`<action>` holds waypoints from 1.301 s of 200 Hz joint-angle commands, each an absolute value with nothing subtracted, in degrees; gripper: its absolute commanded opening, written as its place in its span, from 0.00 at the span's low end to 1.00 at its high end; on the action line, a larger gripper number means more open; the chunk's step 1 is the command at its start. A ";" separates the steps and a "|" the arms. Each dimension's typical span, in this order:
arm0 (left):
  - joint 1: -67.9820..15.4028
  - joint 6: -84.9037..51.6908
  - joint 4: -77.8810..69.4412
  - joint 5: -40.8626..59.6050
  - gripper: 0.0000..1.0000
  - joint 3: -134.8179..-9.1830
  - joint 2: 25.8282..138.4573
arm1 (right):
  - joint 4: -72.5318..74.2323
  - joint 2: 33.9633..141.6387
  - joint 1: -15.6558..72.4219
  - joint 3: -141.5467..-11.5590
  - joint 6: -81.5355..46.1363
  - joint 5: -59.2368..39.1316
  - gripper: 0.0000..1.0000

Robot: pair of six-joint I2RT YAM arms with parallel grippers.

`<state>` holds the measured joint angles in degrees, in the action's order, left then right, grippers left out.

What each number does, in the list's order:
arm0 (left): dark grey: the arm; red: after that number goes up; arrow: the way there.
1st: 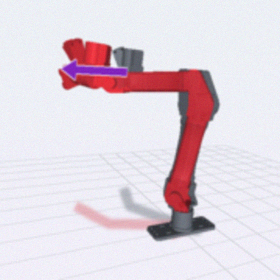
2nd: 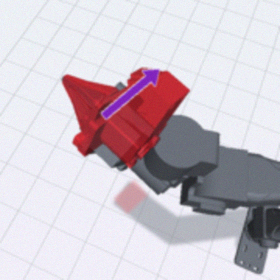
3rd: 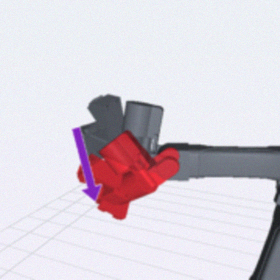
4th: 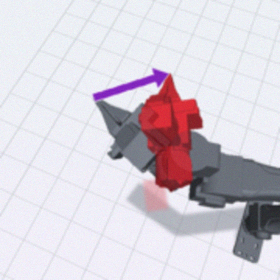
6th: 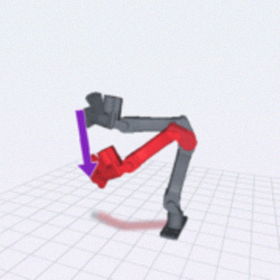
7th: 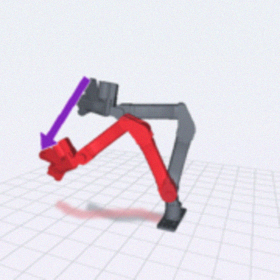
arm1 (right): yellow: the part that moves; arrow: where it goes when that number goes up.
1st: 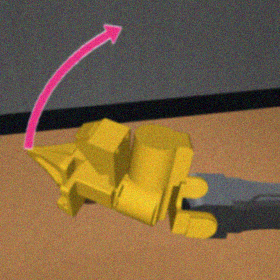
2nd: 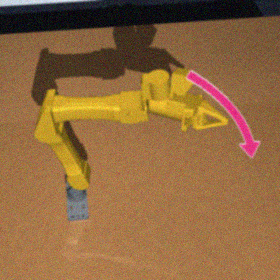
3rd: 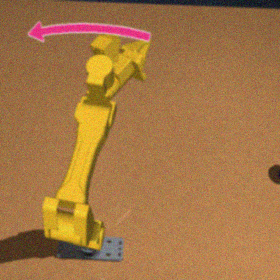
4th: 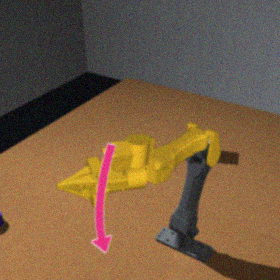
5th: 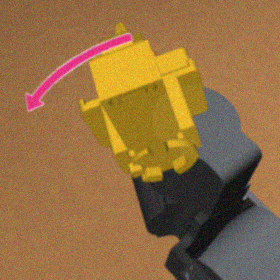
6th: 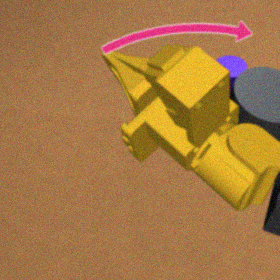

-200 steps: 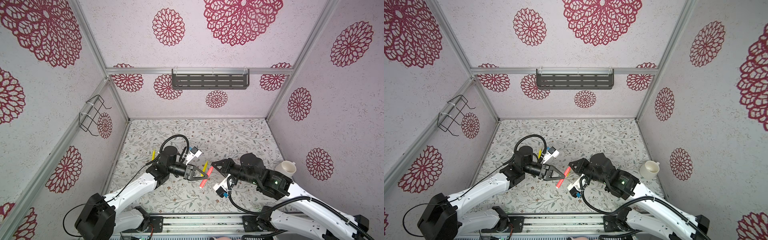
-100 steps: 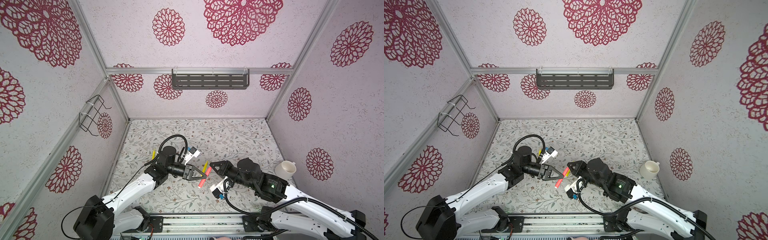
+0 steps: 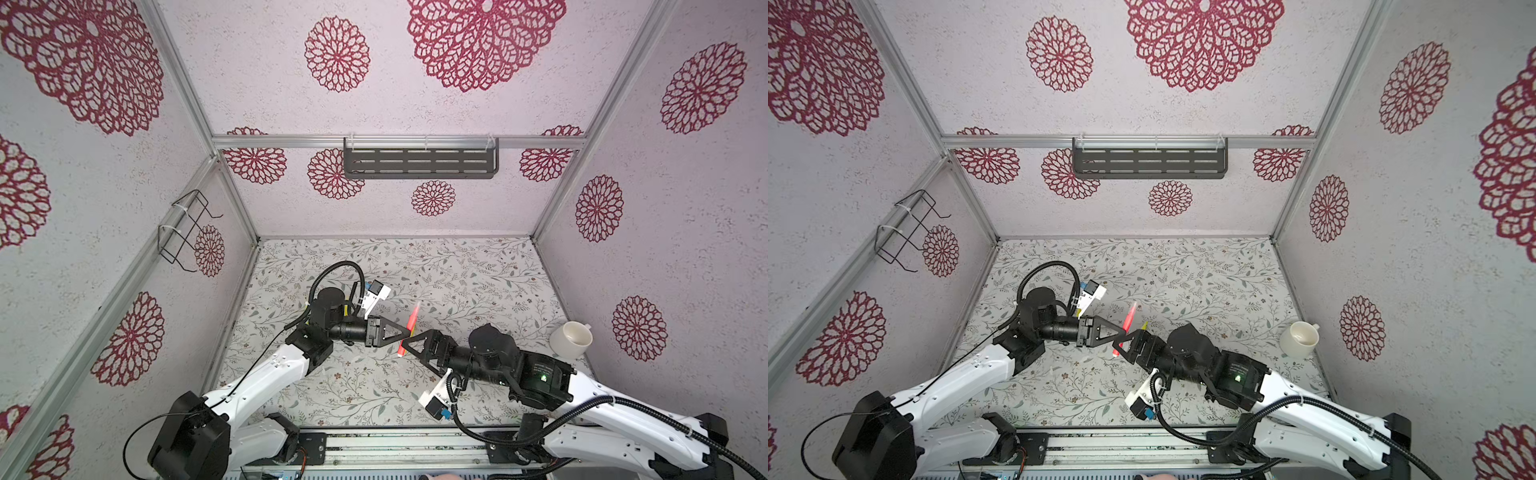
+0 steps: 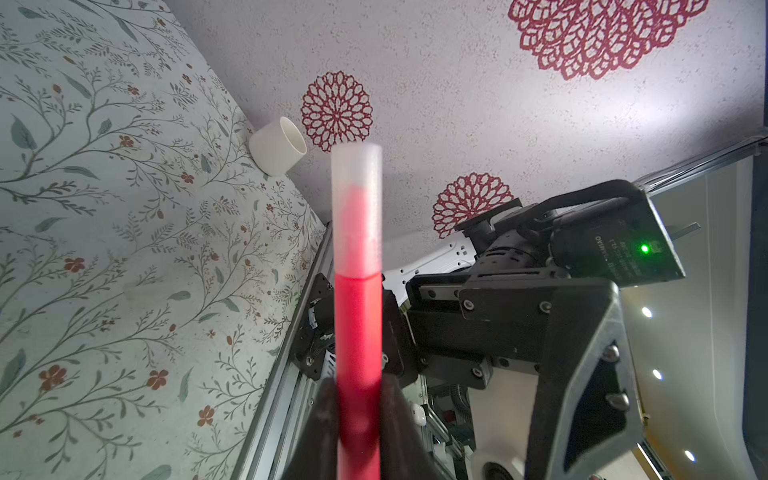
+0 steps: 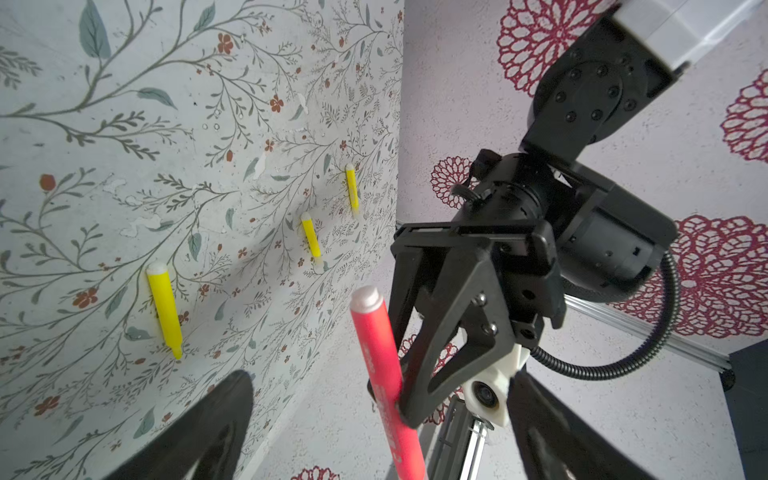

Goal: Insert the pens into the pen caps

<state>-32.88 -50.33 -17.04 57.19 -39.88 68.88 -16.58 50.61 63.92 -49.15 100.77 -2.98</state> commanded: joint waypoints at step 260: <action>-44.99 -23.23 -6.88 -0.31 0.00 -39.46 61.27 | -9.72 72.81 28.94 -72.95 -22.64 -40.18 0.67</action>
